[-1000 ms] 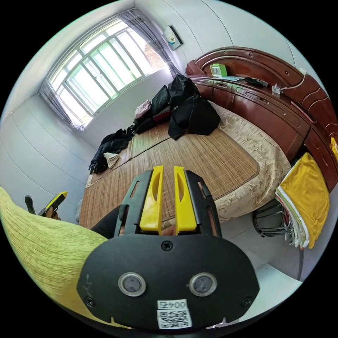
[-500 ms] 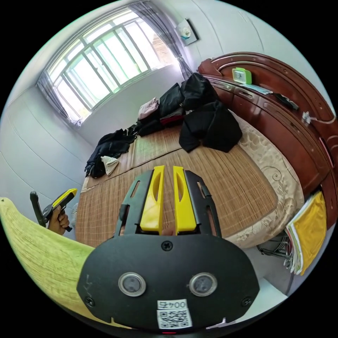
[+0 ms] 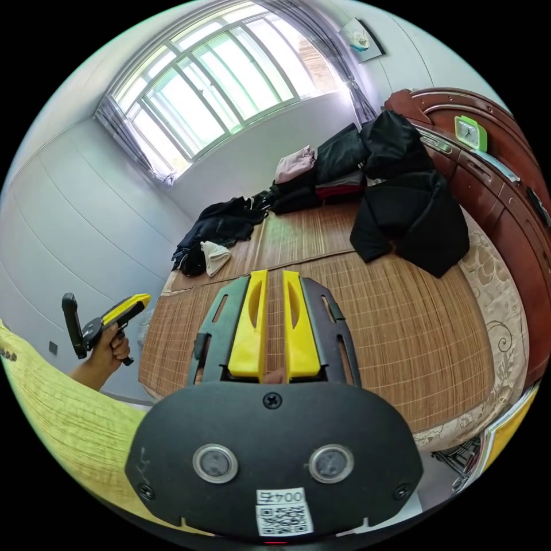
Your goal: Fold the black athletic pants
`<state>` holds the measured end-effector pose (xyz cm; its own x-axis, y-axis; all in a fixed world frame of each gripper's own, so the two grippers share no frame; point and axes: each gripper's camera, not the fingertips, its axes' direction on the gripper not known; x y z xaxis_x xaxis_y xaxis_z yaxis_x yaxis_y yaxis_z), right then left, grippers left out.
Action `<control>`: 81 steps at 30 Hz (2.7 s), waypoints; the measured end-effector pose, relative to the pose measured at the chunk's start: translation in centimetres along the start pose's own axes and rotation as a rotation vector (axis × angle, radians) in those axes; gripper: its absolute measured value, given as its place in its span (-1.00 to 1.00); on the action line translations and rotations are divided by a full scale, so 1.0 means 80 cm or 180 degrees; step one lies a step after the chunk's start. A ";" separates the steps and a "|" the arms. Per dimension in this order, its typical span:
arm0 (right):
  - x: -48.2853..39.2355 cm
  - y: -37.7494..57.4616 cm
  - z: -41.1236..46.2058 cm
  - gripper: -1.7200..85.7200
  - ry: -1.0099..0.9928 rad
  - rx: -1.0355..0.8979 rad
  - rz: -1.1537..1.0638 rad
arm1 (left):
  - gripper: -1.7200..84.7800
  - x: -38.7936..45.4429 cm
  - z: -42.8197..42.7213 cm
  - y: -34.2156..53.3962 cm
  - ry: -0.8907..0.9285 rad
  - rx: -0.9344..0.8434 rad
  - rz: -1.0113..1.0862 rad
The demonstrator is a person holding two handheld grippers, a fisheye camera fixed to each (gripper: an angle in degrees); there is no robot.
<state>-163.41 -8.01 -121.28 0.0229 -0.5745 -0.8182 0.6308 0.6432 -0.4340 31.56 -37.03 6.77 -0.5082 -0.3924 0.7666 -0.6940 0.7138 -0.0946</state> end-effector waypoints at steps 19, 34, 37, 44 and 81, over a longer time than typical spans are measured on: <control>0.112 0.104 -0.041 -0.78 -0.0218 -0.0407 -0.0058 | -0.90 0.082 -0.160 0.161 -0.0387 -0.0263 -0.0607; -0.004 0.113 0.072 -0.78 -0.0718 -0.0840 -0.0669 | -0.90 -0.023 -0.263 0.273 -0.0681 -0.0139 -0.1283; -0.042 0.114 0.085 -0.78 -0.0810 -0.0831 -0.0782 | -0.90 -0.044 -0.290 0.297 -0.0672 -0.0074 -0.1450; -0.124 0.114 0.140 -0.79 -0.0998 -0.1175 -0.1341 | -0.91 -0.062 -0.357 0.354 -0.1060 -0.0017 -0.2017; -0.136 0.325 0.413 -0.87 -0.3792 -0.3092 -0.4763 | -0.95 0.512 -0.214 0.385 -0.4002 0.0099 -0.5681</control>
<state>-121.61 -1.76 -111.21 0.6099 -0.4794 0.6311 0.1487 -0.7130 -0.6852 -1.92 -21.20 46.11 0.5342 -0.5238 -0.6635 -0.6808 -0.7319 0.0296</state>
